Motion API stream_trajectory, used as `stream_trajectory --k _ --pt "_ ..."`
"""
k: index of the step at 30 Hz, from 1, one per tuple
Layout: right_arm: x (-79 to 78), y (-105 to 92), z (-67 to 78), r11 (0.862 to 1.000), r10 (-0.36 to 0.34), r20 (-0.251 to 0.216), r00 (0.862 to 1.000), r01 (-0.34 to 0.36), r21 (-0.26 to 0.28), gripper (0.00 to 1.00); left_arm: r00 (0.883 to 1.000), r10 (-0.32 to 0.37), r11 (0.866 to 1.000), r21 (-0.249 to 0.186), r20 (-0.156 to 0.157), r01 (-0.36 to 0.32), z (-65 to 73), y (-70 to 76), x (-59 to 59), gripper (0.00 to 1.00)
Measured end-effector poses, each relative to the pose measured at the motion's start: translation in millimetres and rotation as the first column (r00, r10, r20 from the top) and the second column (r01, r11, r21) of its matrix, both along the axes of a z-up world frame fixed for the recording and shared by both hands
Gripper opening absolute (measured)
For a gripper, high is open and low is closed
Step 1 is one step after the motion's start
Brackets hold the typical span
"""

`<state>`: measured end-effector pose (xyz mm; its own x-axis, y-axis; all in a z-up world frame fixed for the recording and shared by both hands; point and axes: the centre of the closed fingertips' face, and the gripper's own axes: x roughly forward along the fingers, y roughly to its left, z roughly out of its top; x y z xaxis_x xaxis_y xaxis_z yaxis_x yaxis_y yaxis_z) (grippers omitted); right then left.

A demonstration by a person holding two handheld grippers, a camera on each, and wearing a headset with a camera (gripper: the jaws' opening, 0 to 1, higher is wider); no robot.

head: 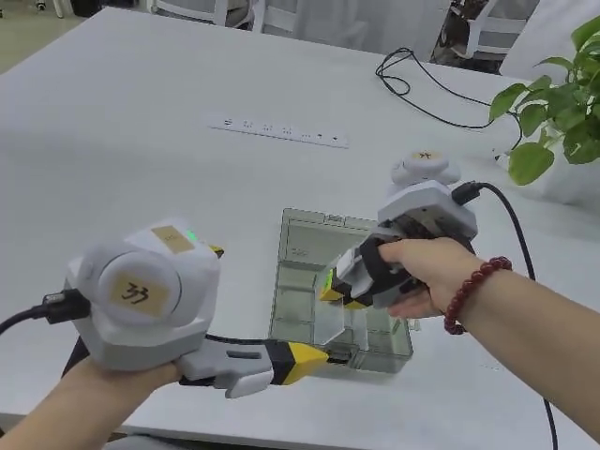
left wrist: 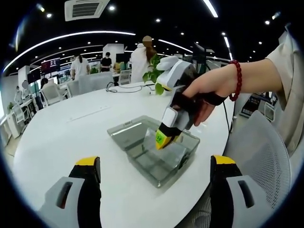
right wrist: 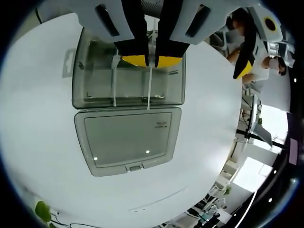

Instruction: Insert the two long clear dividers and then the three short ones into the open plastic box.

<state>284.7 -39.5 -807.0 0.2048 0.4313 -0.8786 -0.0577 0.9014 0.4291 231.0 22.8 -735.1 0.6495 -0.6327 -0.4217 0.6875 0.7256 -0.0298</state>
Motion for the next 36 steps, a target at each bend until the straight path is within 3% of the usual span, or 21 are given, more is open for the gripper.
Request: stream_trajectory --k 12,15,20,22,28,36 --pt "-0.2 4.1 -3.0 0.984 0.127 0.051 0.991 -0.119 -0.13 0.07 1.0 0.015 1.0 -0.002 0.002 -0.015 1.2 3.3 0.6 0.98" --pt "1.5 4.7 -3.7 0.972 0.172 0.067 0.983 -0.158 -0.175 0.07 1.0 0.017 1.0 -0.003 0.001 -0.017 0.5 2.8 0.2 0.98" --pt "-2.0 8.9 -6.3 0.925 0.295 0.097 0.951 -0.259 -0.278 0.07 1.0 0.022 1.0 -0.005 -0.002 -0.022 -0.3 2.3 -0.1 0.98" --pt "-3.8 10.5 -7.8 0.919 0.305 0.095 0.948 -0.266 -0.292 0.07 1.0 0.027 1.0 -0.016 -0.008 -0.027 -0.2 2.1 -0.5 0.97" --pt "-3.9 9.4 -11.0 0.922 0.293 0.081 0.953 -0.259 -0.288 0.07 0.999 0.035 0.999 -0.016 -0.006 -0.035 0.3 3.4 -0.3 0.97" --pt "-5.0 11.2 -20.7 0.911 0.303 0.082 0.949 -0.264 -0.318 0.07 0.999 0.035 0.999 -0.012 -0.001 -0.035 1.5 1.9 -0.6 0.97"
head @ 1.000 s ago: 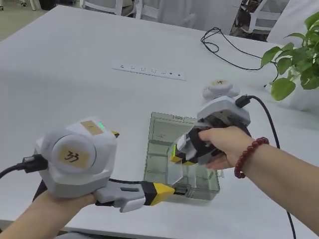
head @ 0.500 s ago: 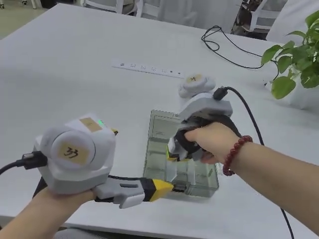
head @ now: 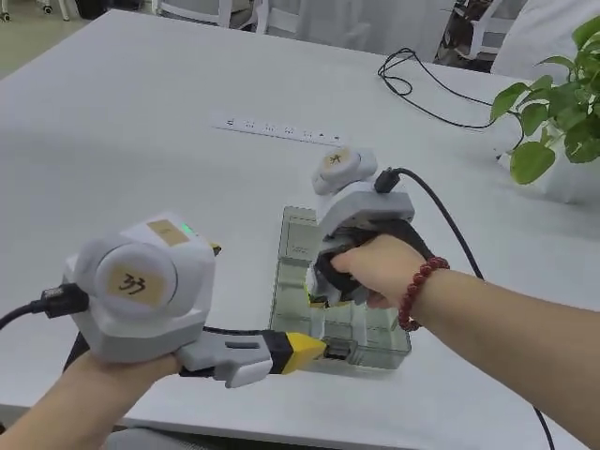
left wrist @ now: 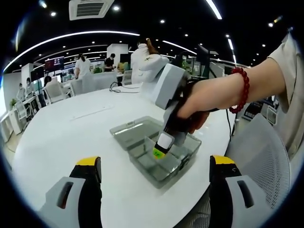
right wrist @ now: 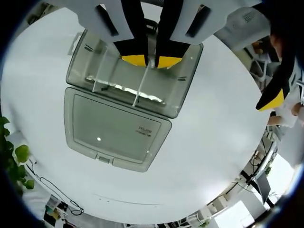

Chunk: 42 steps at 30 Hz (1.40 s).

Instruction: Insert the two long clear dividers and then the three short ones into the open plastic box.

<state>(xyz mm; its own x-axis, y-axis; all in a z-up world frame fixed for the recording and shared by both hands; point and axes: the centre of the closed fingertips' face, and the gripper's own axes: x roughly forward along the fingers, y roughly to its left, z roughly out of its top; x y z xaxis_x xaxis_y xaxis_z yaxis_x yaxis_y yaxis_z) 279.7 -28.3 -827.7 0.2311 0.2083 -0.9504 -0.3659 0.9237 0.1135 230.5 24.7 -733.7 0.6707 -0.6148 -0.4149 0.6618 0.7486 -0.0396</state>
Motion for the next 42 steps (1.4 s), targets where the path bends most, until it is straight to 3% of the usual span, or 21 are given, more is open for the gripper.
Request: stream_trajectory --k 7,15,21,23,27,30,36,42 --pt "1.1 -1.3 -2.5 1.0 -0.014 0.007 1.0 0.014 -0.002 0.07 1.0 0.003 1.0 0.001 0.018 -0.003 3.6 0.5 -0.1 0.96" --pt "1.4 -1.5 -2.8 0.998 -0.047 -0.015 0.999 0.047 0.043 0.08 1.0 0.009 1.0 -0.006 0.008 -0.009 3.4 1.3 -1.1 0.96" --pt "1.5 3.7 -1.9 0.996 0.011 0.004 1.0 -0.011 0.088 0.11 1.0 0.019 1.0 0.009 0.01 -0.019 6.8 6.3 0.6 0.95" --pt "1.0 3.1 -1.3 0.995 0.002 0.0 1.0 -0.002 0.096 0.12 1.0 0.018 1.0 0.015 0.009 -0.019 6.7 7.0 0.6 0.95" --pt "3.4 7.2 3.9 0.988 0.009 0.029 1.0 -0.014 0.151 0.18 1.0 0.024 0.999 0.022 0.008 -0.024 7.4 8.2 1.2 0.95" --pt "2.2 9.7 8.1 0.983 0.061 0.054 0.997 -0.069 0.168 0.25 1.0 0.028 0.999 0.017 0.013 -0.028 9.4 7.6 1.2 0.95" --pt "3.1 11.1 19.2 0.964 0.158 0.128 0.979 -0.181 0.194 0.34 0.999 0.042 0.999 0.027 0.006 -0.042 8.3 9.8 0.7 0.96" --pt "-2.1 10.2 36.9 0.92 0.288 0.219 0.932 -0.333 0.208 0.42 0.998 0.055 0.998 0.037 0.003 -0.055 8.2 12.7 0.6 0.95"
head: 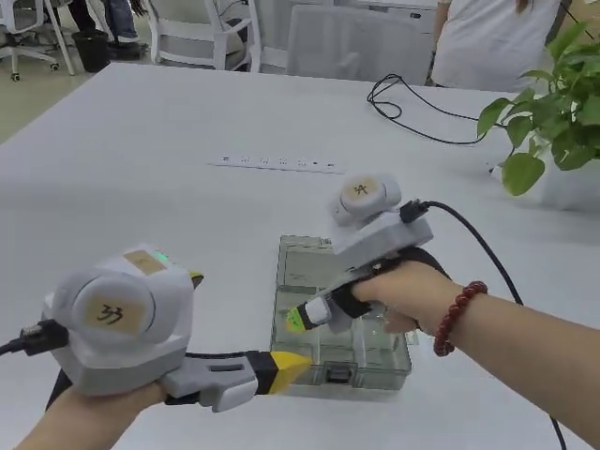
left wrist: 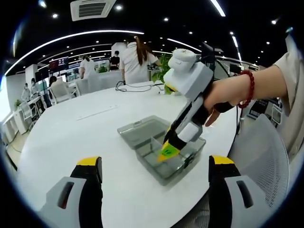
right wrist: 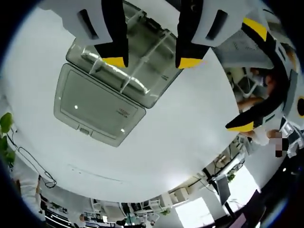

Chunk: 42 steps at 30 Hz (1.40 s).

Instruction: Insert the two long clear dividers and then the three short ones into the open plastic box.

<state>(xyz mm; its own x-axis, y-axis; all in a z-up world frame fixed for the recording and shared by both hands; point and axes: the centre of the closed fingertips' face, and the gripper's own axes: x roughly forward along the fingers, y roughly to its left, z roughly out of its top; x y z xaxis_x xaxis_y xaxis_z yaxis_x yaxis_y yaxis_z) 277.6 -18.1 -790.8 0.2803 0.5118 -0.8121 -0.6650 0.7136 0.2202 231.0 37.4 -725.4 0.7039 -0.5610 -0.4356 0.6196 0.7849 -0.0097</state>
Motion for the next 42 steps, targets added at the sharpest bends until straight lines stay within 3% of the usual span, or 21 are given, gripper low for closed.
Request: stream_trajectory --k 4,12,25,30,35,42 --pt "-1.3 -4.1 11.0 0.997 0.074 0.065 0.995 -0.075 0.021 0.45 1.0 0.004 1.0 0.003 -0.001 -0.004 0.1 -0.4 -0.3 0.95" --pt "-12.6 -18.0 18.4 0.988 0.145 0.086 0.986 -0.149 0.045 0.51 1.0 0.007 1.0 0.008 0.001 -0.007 1.6 -2.4 -2.1 0.95" --pt "-20.2 -41.2 25.4 0.962 0.252 0.164 0.954 -0.265 0.061 0.54 1.0 0.013 1.0 0.014 -0.009 -0.013 -0.1 -4.5 -4.0 0.93" --pt "-23.2 -54.9 26.2 0.942 0.323 0.208 0.923 -0.336 0.026 0.56 1.0 0.013 1.0 0.021 -0.003 -0.013 1.0 -6.2 -4.7 0.93" --pt "-25.4 -68.4 25.9 0.933 0.346 0.223 0.911 -0.359 0.017 0.57 1.0 0.018 1.0 0.024 -0.004 -0.018 1.1 -8.7 -5.0 0.93" --pt "-22.3 -92.9 24.8 0.934 0.349 0.223 0.91 -0.358 -0.003 0.57 1.0 0.011 1.0 0.023 -0.006 -0.011 0.4 -14.2 -4.9 0.92"
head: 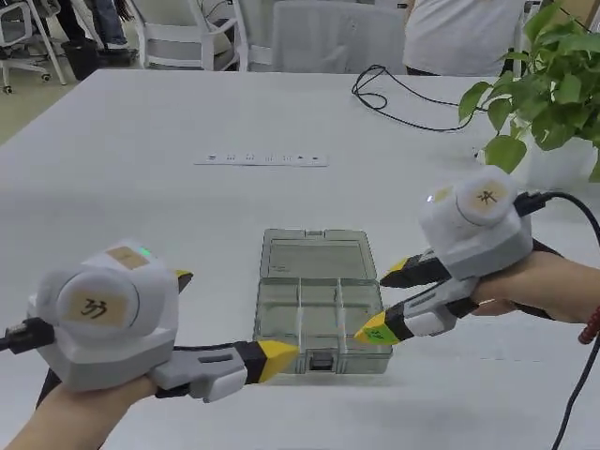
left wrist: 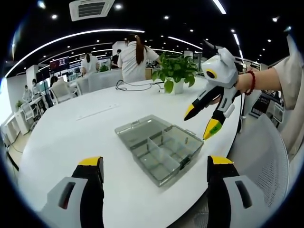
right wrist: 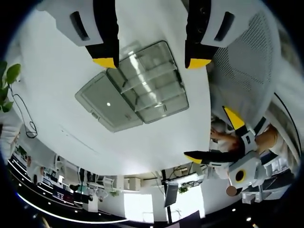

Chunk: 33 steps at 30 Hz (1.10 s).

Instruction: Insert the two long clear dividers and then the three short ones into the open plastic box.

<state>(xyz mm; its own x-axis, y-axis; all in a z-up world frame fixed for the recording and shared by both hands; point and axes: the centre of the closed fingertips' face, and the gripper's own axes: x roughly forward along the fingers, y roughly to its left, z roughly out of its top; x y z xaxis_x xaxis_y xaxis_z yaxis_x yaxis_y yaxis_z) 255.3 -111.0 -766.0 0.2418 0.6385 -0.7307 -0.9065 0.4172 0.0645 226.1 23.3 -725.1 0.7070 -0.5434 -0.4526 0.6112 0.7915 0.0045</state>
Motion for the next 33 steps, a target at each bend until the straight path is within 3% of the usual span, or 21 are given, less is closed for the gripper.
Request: stream_trajectory --k 8,20,24,28,33 --pt "4.8 -33.8 -9.9 0.999 -0.008 0.006 1.0 0.009 -0.051 0.57 1.0 -0.002 1.0 0.004 -0.002 0.002 -1.0 -2.1 -0.6 0.92" --pt "9.8 -72.0 -38.1 0.988 -0.015 -0.033 0.999 0.009 -0.155 0.54 1.0 -0.002 1.0 0.01 0.009 0.002 -1.2 -3.8 -0.4 0.89" --pt "9.9 -80.4 -49.5 0.98 0.021 -0.051 0.998 -0.031 -0.198 0.52 1.0 -0.001 1.0 0.017 0.009 0.001 -1.5 -3.3 0.3 0.88" --pt "11.2 -87.4 -59.1 0.963 0.086 -0.039 0.996 -0.093 -0.255 0.45 1.0 0.003 1.0 0.011 0.006 -0.003 -0.9 -3.3 0.9 0.85" --pt "11.8 -91.4 -68.2 0.949 0.123 -0.057 0.991 -0.135 -0.286 0.44 1.0 0.006 1.0 0.014 0.01 -0.006 0.6 -3.6 2.0 0.85"
